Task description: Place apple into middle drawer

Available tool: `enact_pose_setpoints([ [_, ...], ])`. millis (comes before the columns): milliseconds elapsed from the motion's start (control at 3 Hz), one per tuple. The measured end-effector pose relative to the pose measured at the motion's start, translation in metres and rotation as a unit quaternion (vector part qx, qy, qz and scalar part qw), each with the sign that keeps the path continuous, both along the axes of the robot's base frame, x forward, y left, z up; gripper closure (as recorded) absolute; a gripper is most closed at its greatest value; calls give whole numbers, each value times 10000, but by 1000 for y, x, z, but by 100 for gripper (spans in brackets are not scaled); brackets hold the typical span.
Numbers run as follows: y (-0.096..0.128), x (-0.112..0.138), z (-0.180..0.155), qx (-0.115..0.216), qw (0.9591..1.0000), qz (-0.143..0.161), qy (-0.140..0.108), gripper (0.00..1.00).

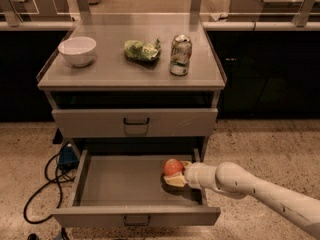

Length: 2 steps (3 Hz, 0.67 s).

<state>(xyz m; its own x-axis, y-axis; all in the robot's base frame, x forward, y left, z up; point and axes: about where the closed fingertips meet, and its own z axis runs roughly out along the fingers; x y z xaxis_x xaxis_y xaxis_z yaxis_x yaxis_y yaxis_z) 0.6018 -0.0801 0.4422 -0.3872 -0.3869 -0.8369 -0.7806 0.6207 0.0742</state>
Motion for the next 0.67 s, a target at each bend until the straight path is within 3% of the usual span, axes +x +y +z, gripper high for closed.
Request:
enact_pose_setpoints([
  [333,1,8,4,-299,9995,128,61,100],
  [667,5,19,-23,-606,9970,344,344,100],
])
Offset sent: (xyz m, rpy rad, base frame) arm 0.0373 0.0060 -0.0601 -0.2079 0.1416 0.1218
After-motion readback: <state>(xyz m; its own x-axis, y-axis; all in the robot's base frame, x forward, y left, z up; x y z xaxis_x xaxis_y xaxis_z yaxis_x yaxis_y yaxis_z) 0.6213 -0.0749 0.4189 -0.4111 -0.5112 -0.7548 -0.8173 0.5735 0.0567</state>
